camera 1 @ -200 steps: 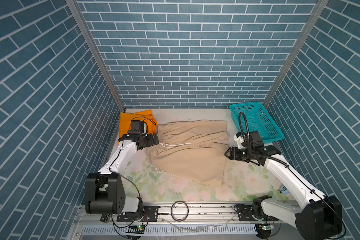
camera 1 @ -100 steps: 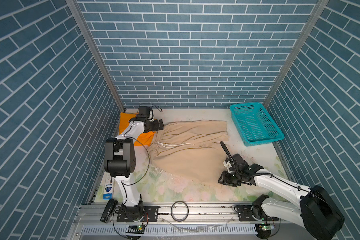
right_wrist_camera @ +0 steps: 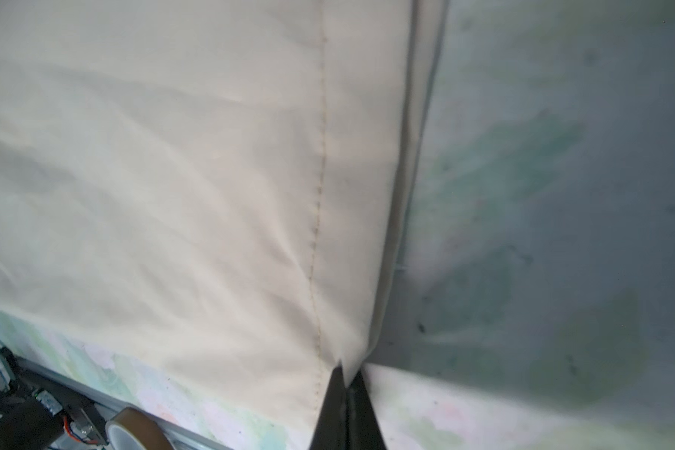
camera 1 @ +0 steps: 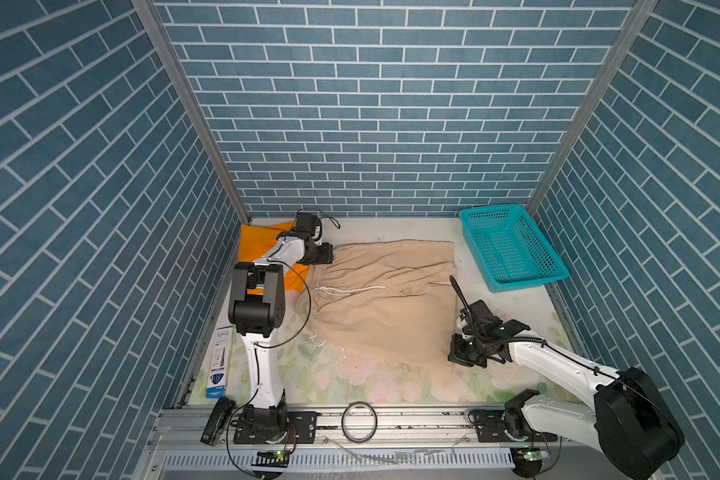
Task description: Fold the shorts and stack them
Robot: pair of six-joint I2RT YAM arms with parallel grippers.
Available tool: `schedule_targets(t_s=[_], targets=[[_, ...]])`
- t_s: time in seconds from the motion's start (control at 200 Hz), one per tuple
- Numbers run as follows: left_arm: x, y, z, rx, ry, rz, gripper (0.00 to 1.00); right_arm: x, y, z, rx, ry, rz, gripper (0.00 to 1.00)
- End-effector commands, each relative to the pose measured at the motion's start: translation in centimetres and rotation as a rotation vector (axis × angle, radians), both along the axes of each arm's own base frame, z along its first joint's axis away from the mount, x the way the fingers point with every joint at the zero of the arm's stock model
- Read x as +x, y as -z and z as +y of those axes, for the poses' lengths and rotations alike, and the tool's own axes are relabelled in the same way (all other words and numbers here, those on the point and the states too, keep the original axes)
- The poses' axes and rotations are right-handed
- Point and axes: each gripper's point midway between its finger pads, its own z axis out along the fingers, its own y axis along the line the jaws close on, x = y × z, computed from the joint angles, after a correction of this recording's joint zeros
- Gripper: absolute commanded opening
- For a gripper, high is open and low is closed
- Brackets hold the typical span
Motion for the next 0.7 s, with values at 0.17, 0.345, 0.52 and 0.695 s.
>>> schedule_targets(t_s=[0.17,0.345,0.52,0.695], targets=[[-0.3,-2.3,0.5,0.029,-0.049,0.001,0.63,0.5,-1.6,-2.4,-0.067,0.015,0.000,0.00],[-6.8,-5.6,2.7,0.041,-0.178,0.019,0.94,0.6,-2.0,-3.0,-0.083,0.023,-0.015,0.00],[-14.2,-4.9,5.5,-0.120,-0.313,0.055,0.94,1.2,-2.5,-3.7,-0.090,0.048,-0.064,0.00],[-18.7,-3.0,6.4,-0.177,-0.402,0.052,0.91,2.1,-3.0,-3.9,-0.086,0.053,-0.116,0.00]])
